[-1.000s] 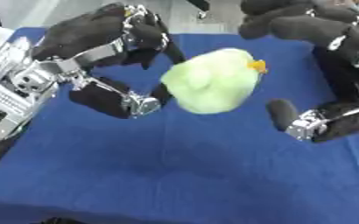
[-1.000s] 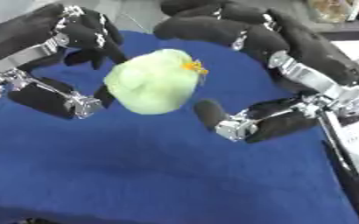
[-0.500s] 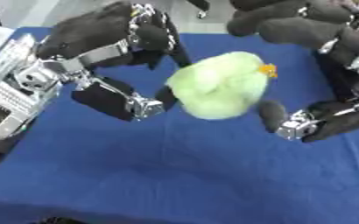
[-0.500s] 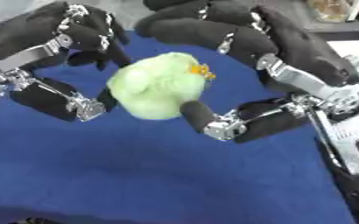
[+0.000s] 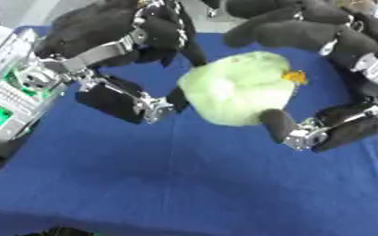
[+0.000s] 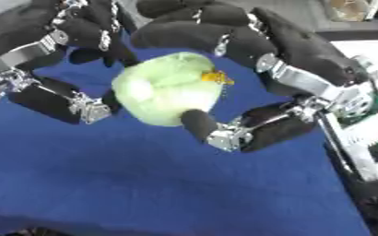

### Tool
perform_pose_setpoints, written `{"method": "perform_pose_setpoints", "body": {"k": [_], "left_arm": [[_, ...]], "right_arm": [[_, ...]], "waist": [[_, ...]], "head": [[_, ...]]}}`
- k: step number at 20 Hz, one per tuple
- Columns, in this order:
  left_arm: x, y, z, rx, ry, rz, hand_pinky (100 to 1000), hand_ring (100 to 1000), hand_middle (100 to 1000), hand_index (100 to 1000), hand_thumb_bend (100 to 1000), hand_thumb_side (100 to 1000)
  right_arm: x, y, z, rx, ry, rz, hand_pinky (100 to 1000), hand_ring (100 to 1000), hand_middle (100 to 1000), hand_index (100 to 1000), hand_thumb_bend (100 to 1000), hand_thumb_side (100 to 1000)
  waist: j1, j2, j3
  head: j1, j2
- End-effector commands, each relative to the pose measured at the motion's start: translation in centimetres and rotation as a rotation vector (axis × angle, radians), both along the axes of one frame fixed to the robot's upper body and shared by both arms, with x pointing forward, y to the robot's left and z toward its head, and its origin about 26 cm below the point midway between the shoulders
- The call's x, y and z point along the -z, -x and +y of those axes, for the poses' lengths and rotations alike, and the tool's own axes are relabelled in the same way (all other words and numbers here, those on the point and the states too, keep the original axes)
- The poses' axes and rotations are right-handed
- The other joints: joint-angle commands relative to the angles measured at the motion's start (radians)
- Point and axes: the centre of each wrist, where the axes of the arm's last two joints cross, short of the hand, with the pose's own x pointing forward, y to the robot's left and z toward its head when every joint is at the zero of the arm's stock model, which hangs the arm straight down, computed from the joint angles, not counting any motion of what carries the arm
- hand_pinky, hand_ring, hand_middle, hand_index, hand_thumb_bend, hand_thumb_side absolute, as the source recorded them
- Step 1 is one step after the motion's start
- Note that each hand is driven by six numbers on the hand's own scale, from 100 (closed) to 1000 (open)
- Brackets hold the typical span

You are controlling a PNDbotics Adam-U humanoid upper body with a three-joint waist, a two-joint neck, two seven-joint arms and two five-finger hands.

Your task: Pick up the objects with one hand, pass them to the other hand, and then place them into the box on the other side of the table.

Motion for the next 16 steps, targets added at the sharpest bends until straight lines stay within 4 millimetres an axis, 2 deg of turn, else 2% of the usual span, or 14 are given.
{"method": "perform_pose_setpoints", "body": {"k": [1,9,16], "left_arm": [[-0.69,0.36,0.0,0.008,0.014,-0.039,666,335,100,371,100,196],[-0.62,0.31,0.33,0.009,0.064,-0.043,665,331,100,370,100,200],[-0.63,0.29,0.45,0.031,0.105,-0.028,665,329,100,380,100,217]], "right_arm": [[-0.9,0.45,-0.11,-0.028,0.016,-0.033,979,1000,865,1000,100,100],[-0.81,0.36,-0.43,-0.034,0.037,-0.005,994,1000,858,1000,100,100],[-0.75,0.32,-0.56,-0.039,0.043,-0.01,965,1000,861,1000,100,100]], "waist": [[-0.001,-0.023,0.001],[-0.004,-0.024,0.001],[-0.004,-0.024,0.0]], "head": [[-0.003,0.001],[-0.001,0.001],[-0.001,-0.001]]}}
